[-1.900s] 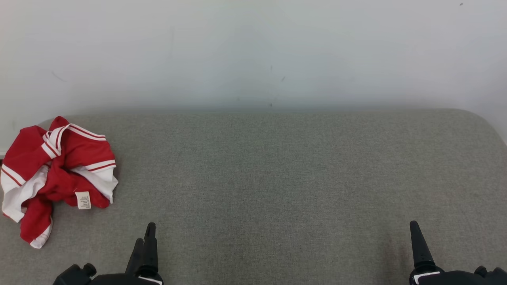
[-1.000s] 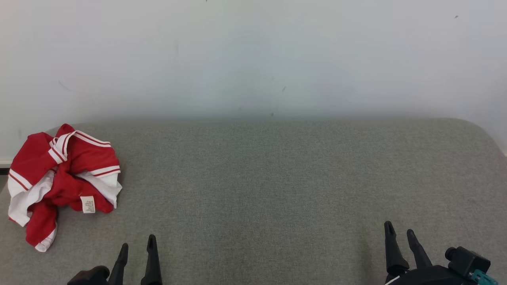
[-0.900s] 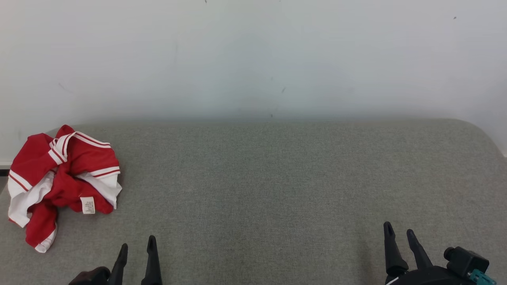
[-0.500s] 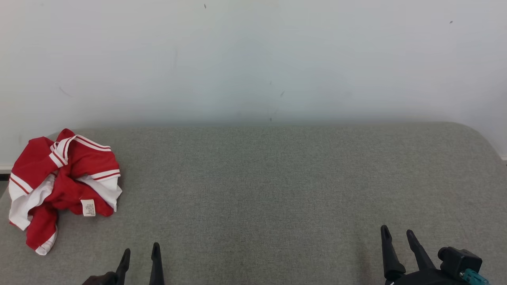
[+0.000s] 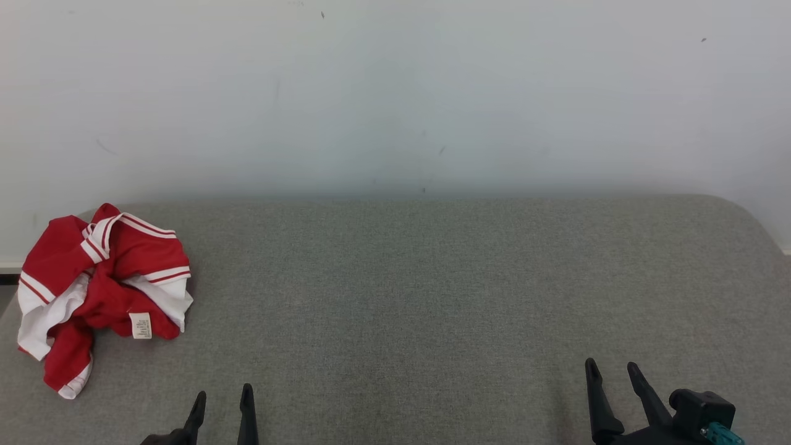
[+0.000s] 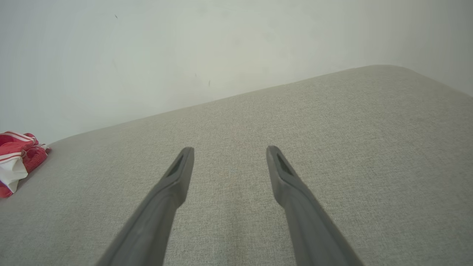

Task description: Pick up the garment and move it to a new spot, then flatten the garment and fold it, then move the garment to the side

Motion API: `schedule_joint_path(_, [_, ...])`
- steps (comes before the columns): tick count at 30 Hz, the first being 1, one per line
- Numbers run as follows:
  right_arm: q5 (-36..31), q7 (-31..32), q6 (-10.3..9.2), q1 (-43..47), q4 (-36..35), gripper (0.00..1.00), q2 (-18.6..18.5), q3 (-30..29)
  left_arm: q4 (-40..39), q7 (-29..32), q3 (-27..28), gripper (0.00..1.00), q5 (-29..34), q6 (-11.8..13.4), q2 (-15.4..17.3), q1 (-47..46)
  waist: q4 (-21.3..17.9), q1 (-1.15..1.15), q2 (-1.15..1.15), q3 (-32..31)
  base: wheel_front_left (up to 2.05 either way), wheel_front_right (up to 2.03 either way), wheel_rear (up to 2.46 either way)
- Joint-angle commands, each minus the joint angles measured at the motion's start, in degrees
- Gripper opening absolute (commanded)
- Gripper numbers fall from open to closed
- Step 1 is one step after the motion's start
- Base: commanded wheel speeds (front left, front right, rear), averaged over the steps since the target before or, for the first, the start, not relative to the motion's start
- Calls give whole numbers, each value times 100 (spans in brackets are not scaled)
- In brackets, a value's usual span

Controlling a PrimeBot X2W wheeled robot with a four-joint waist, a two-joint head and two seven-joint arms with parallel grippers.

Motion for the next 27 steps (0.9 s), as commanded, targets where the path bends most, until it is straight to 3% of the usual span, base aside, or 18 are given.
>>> schedule_joint_path(1, [-144, -57, -8, 21, 0, 100, -35, 27, 2, -51, 8, 100, 100, -17, -17, -50, 1, 0, 0, -7, 0, 0, 0])
schedule_joint_path(27, [-784, -320, -10, -62, 304, 100, -37, 153, 152, -241, -43, 100, 682, 83, -32, 29, 32, 0, 0, -96, 0, 0, 0])
